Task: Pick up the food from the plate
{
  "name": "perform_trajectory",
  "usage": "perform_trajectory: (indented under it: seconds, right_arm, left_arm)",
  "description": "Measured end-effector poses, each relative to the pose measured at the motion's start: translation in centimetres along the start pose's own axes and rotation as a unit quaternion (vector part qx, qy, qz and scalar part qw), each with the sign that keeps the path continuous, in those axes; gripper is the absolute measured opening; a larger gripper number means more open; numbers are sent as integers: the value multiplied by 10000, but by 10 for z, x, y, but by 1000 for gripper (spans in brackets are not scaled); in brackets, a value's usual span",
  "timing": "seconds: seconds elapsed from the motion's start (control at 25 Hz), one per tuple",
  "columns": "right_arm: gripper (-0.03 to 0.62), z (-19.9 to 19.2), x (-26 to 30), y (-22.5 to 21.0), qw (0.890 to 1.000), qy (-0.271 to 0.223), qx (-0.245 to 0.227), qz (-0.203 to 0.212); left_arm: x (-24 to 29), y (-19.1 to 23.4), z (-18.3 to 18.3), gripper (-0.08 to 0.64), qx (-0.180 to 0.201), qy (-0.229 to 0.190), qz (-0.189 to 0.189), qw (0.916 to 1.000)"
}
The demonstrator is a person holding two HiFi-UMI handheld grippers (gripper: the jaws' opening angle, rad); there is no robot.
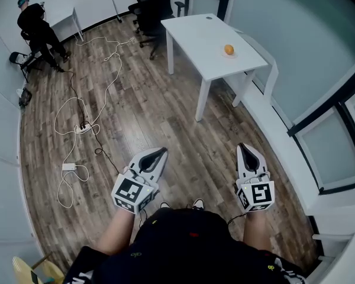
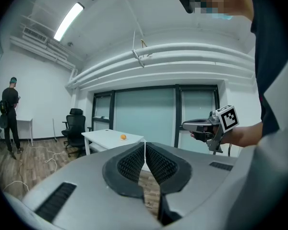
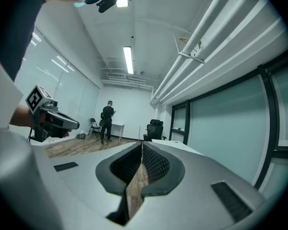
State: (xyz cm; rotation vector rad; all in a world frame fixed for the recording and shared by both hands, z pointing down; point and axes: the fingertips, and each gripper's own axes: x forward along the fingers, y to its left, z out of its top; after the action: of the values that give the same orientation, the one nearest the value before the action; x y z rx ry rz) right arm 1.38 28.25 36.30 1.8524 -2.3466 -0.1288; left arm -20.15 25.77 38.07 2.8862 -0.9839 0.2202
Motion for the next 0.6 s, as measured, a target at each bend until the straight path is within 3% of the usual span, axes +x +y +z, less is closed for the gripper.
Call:
perform_trajectory:
  seconds: [0.24,0.6]
  right_arm:
    - [28,-6,-4,-16,10000,59,34,6]
    - [28,-30,-19,-80,9998,152,132,66]
  left_arm:
    - [13,-13,-1,26,29,59,-43,10000]
    - [58,-57,5,26,79,38,17,10000]
